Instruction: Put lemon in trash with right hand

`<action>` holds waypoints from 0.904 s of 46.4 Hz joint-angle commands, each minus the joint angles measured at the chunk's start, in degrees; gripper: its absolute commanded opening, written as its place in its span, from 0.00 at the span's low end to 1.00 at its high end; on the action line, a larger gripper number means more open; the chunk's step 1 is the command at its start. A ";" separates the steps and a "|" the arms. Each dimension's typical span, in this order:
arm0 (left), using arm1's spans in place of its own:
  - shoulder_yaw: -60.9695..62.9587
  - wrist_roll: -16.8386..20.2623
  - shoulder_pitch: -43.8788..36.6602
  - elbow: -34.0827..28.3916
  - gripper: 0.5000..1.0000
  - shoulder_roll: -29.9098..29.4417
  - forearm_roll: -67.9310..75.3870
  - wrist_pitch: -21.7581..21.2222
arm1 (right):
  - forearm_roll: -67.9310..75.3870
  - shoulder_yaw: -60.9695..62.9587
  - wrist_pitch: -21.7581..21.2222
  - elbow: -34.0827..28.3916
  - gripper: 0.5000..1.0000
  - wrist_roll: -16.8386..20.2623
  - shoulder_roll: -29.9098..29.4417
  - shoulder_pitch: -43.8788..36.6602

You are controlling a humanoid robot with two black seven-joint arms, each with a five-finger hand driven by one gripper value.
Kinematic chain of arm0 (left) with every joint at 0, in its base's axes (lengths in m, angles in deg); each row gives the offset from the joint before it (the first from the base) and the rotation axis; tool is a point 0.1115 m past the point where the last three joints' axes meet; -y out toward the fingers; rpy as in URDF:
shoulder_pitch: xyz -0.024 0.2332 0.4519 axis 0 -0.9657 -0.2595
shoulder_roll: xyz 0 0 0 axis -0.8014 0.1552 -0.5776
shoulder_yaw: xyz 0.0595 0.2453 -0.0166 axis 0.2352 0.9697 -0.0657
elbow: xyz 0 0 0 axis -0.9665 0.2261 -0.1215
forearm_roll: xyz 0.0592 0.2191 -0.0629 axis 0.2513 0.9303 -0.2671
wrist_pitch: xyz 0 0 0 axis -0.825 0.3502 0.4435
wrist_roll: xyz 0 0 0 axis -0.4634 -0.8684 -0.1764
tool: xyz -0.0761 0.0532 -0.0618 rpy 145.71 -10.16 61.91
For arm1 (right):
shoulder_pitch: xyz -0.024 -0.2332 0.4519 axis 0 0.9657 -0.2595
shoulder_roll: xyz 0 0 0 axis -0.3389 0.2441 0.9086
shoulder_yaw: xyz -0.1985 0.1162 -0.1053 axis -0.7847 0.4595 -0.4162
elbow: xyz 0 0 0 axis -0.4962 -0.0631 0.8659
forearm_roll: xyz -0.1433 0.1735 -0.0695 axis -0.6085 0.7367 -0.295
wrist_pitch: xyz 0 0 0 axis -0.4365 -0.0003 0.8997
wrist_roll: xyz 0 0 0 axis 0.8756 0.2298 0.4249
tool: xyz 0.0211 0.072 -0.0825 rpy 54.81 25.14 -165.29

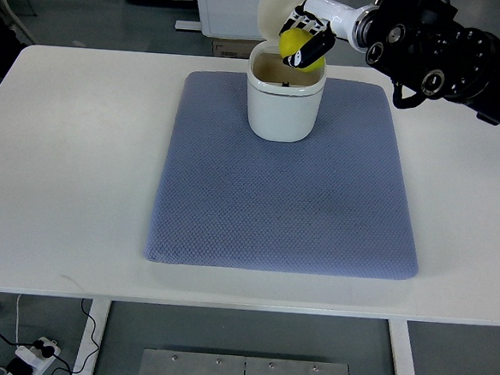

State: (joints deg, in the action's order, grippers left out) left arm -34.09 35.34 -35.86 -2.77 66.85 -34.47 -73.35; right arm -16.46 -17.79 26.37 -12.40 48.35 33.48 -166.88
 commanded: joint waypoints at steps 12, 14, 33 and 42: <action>0.00 0.00 0.00 0.00 1.00 0.00 0.00 0.00 | 0.14 0.73 0.00 0.22 0.67 0.28 0.00 0.01; 0.00 0.00 0.00 0.00 1.00 0.00 0.00 0.00 | 0.14 0.73 0.00 0.22 0.69 0.28 0.00 0.01; 0.00 0.00 0.00 0.00 1.00 0.00 0.00 0.00 | 0.05 0.55 -1.41 -0.57 0.38 -0.16 0.00 -0.52; 0.00 0.00 0.00 0.00 1.00 0.00 0.00 0.00 | 0.05 0.55 -2.11 -1.10 0.33 -0.24 0.00 -1.31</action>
State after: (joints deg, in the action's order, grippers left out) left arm -34.09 35.34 -35.86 -2.77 66.85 -34.47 -73.35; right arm -16.41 -17.24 24.47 -13.32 48.11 33.48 -167.83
